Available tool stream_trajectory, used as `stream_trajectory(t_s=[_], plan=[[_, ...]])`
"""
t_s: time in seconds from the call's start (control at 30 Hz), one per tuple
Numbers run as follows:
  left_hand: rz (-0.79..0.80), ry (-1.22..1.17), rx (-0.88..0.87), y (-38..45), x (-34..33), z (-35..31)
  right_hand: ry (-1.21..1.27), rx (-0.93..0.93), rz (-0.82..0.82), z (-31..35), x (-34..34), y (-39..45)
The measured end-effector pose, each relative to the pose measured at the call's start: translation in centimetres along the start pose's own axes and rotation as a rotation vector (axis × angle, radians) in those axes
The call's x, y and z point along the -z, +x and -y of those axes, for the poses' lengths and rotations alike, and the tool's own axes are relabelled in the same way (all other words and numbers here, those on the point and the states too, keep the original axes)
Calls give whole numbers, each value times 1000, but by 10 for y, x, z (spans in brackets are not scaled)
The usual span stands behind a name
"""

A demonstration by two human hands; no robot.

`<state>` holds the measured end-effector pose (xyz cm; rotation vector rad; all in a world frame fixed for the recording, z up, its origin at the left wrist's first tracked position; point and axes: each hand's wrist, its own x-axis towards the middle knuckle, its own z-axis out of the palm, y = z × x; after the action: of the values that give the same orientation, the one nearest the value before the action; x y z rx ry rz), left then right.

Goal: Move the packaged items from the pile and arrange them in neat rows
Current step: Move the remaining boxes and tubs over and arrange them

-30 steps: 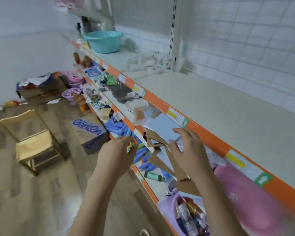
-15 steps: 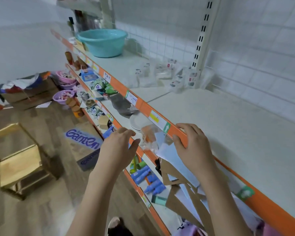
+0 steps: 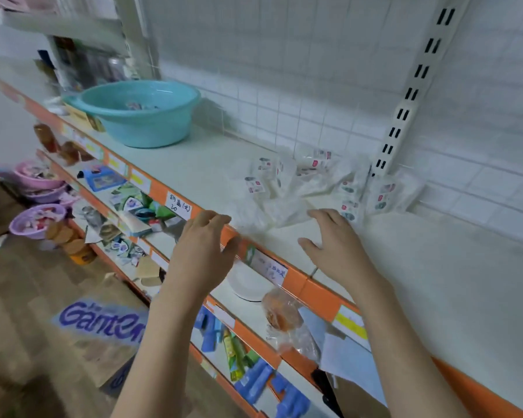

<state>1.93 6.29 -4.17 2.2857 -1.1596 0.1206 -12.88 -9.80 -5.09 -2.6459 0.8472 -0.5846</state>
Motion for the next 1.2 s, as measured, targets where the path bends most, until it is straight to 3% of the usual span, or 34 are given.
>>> stream_trajectory(t_s=[0.23,0.3,0.47,0.7,0.87,1.2], plan=[[63,-60,-33,40,-6,35,-132,3,449,14,-9,87],[103,-75,-43,47,-10,37,-164,-28,499,15,-12,91],[230,-96,-38,60,-20,31,-268,-171,346,11,-6,74],[378,34,-52,79,-41,14,-14,-268,28,11,9,7],[327,-100,-122,73,-39,-2,184,-410,-174,7,12,-28],[260,-513,-352,22,-60,-97,125,-496,-354,-37,57,-118]])
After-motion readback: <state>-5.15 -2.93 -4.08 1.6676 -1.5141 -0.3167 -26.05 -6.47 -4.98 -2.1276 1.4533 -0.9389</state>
